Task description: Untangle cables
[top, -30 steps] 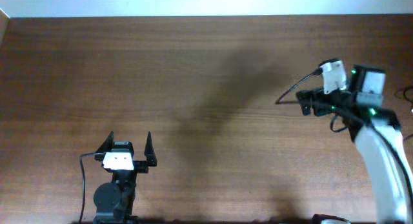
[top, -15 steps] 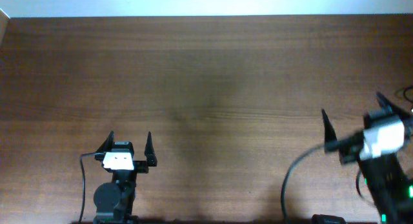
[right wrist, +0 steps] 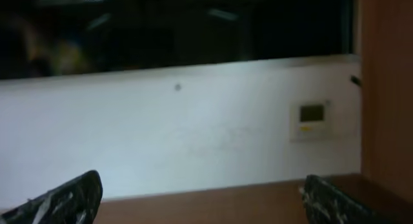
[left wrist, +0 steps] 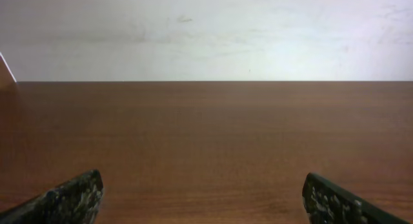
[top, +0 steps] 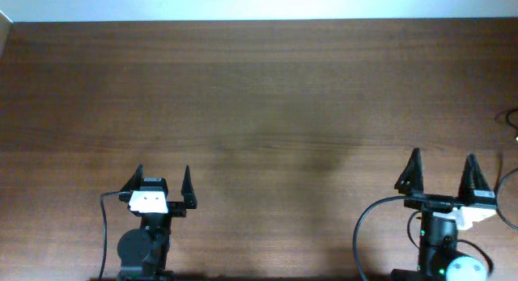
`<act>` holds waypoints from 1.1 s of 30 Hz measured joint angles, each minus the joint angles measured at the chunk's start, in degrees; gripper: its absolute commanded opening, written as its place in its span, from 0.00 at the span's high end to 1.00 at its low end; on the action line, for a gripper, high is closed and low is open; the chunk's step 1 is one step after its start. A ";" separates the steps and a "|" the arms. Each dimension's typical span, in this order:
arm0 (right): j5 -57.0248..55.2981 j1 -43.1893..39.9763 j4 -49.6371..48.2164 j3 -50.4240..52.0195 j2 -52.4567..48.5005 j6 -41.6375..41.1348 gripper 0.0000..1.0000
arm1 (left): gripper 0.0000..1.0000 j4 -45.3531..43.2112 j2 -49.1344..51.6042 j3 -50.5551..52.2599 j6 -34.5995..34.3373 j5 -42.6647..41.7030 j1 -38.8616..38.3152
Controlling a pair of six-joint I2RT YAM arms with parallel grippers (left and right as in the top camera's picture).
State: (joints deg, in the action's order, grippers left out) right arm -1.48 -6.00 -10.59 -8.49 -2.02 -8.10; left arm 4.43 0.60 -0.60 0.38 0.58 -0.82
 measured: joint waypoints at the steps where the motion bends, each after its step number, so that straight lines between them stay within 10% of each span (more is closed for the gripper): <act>1: -1.88 0.00 -2.34 2.93 0.87 -2.08 0.01 | 0.01 0.00 -0.02 0.00 0.00 0.00 0.00; 33: -1.64 0.00 14.58 7.89 1.36 9.18 0.01 | 0.01 0.00 -0.02 0.00 0.00 0.00 0.00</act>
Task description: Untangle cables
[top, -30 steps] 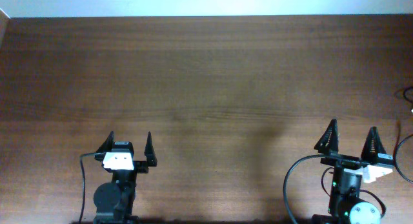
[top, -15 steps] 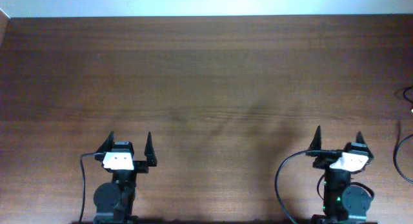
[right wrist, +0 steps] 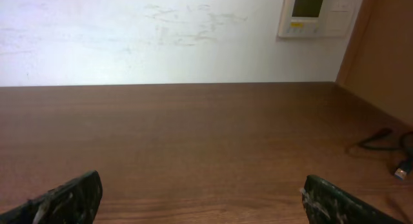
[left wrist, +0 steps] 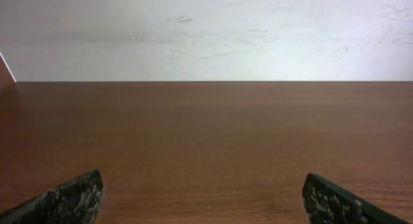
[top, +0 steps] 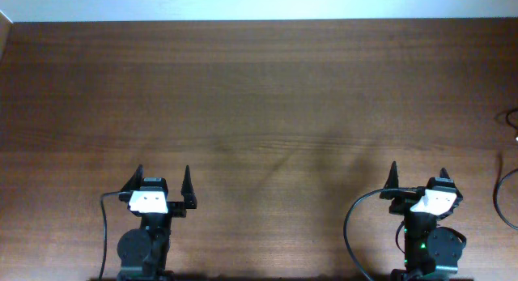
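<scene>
Dark cables lie at the table's far right edge, mostly cut off in the overhead view; the right wrist view shows a black cable with a small plug on the wood. My right gripper stands open near the front right, well short of the cables. Near the front left my left gripper is open with nothing between its fingers.
The brown wooden table runs back to a white wall. A wall thermostat hangs at the back right. A wooden side panel rises along the right edge. Each arm's own black cable loops beside its base.
My right gripper has drawn back toward its base and a little left. Its camera now looks down across the table instead of up at the wall. The left arm has not moved.
</scene>
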`<act>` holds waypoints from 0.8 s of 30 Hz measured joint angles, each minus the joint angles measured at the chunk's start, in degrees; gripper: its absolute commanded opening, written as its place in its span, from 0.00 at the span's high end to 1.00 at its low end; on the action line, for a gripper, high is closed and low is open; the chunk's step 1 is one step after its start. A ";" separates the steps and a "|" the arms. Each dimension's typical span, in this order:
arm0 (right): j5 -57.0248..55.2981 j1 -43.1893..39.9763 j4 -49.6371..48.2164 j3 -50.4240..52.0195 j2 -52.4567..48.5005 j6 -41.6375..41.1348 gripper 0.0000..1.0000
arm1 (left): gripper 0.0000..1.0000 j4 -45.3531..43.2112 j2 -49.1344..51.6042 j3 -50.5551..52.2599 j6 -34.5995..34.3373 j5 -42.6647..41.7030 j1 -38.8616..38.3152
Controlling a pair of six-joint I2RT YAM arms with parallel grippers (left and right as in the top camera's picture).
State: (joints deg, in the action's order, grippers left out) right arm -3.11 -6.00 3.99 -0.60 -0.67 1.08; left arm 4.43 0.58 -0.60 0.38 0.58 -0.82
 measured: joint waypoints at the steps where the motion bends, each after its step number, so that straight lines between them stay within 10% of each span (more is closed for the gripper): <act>1: 0.02 0.00 0.00 0.00 0.00 -0.42 0.01 | 0.01 0.00 0.00 0.00 0.00 0.00 0.00; 24: -0.04 0.00 -0.04 0.00 0.00 0.68 0.01 | 0.01 0.00 0.00 0.00 0.00 0.00 0.00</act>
